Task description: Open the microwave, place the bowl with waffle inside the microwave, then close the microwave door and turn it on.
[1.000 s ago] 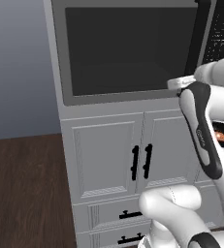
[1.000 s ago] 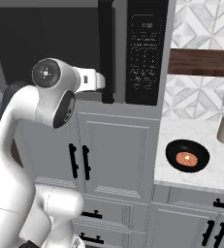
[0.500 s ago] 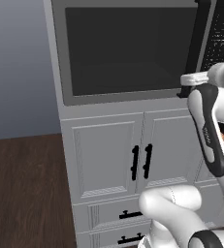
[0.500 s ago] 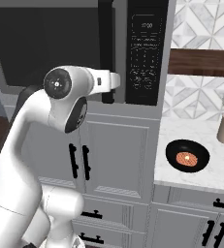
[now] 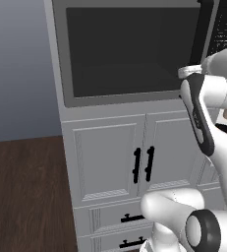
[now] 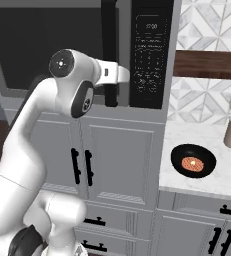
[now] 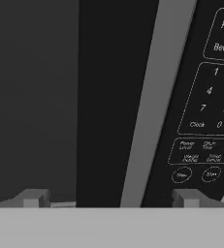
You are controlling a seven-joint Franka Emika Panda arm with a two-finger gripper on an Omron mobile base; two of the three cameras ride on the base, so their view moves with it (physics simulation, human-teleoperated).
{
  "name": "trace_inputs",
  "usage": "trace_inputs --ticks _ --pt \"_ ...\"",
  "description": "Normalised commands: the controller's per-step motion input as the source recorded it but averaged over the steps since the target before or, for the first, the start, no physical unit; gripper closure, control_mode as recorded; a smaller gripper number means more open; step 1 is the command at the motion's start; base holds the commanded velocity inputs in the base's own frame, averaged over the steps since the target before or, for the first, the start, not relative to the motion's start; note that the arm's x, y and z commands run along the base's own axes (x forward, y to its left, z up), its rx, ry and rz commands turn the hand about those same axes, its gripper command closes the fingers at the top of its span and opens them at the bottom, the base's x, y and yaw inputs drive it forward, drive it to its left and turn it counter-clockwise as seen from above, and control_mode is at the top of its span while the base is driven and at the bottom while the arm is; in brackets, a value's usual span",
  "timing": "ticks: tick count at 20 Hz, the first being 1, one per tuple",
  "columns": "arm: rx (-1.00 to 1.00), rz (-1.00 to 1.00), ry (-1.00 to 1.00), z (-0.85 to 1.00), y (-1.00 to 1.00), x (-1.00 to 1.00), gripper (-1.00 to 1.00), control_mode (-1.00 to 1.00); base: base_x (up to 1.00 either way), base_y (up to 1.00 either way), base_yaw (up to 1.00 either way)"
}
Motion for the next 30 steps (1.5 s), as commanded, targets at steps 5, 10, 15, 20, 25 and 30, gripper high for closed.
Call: trace_inputs --ticks 5,10,15,20,25,30 --pt "0.01 -0.10 0.03 0.00 0.01 0.34 -1.00 -1.00 0.00 0.00 0.00" --pt "0.14 -0.03 0.12 0.00 -0.16 0.18 -1.00 -1.00 0.00 0.00 0.00" --pt "0.09 0.00 0.12 0.00 -0.17 0.15 -1.00 -1.00 0.00 0.00 0.00" --pt "0.00 0.00 0.01 -0.10 0.00 0.04 -1.00 -1.00 0.00 0.00 0.00" --pt "0.00 0.00 -0.07 -0.31 0.00 0.07 -1.00 -1.00 0.00 0.00 0.00" --pt "0.01 0.00 -0.04 -0.13 0.00 0.16 -1.00 -1.00 0.00 0.00 0.00"
